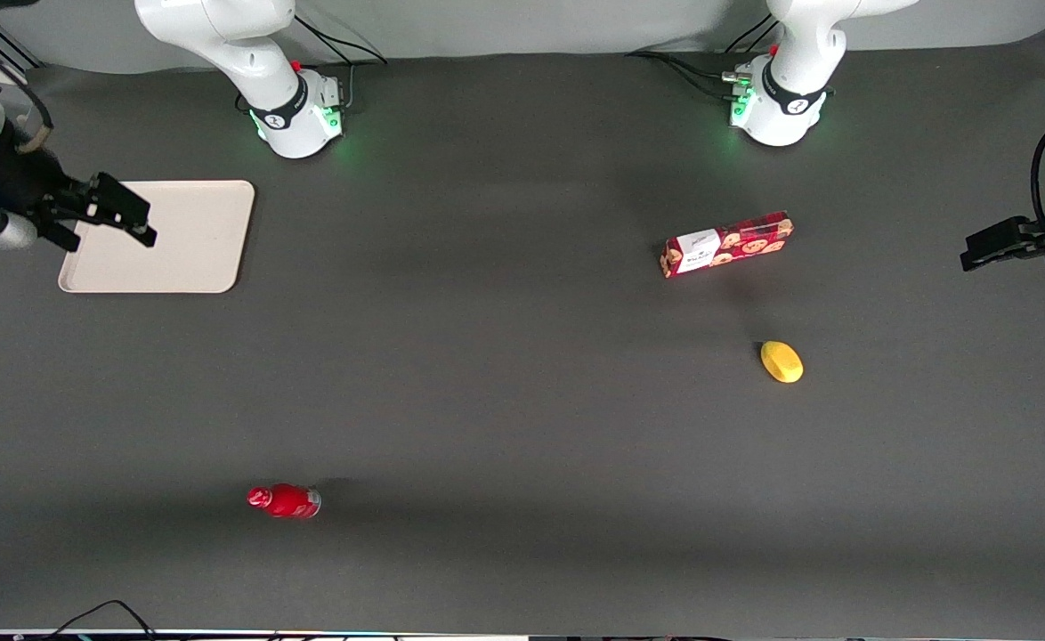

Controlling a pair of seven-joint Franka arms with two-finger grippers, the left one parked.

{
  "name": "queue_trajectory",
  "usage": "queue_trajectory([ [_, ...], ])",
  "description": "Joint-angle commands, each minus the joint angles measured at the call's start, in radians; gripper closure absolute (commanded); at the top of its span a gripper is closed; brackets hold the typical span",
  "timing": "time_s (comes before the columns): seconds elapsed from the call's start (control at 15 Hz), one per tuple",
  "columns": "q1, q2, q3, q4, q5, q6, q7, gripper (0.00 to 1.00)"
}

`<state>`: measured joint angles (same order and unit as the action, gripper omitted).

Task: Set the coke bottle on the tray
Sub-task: 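Move the open right gripper down toward the red Coca-Cola bottle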

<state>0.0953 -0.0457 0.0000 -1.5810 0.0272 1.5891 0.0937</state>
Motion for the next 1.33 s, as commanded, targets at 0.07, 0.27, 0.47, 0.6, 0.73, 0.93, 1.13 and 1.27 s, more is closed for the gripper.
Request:
queue_trajectory([
  [0.07,0.000,0.275,-0.003,0.261,-0.045,-0.011,-0.043,0.00],
  [0.27,0.012,0.461,-0.005,0.399,-0.058,0.052,-0.066,0.00],
  [0.47,0.017,0.573,-0.002,0.426,-0.058,0.187,-0.077,0.00],
  [0.6,0.020,0.616,0.006,0.427,-0.058,0.257,-0.075,0.00],
  [0.73,0.029,0.661,0.006,0.427,-0.059,0.326,-0.074,0.00],
  [0.93,0.030,0.737,0.006,0.427,-0.085,0.422,-0.071,0.00],
  [1.13,0.029,0.777,0.008,0.426,-0.118,0.508,-0.066,0.00],
  [1.27,0.029,0.799,0.008,0.426,-0.118,0.555,-0.063,0.00],
])
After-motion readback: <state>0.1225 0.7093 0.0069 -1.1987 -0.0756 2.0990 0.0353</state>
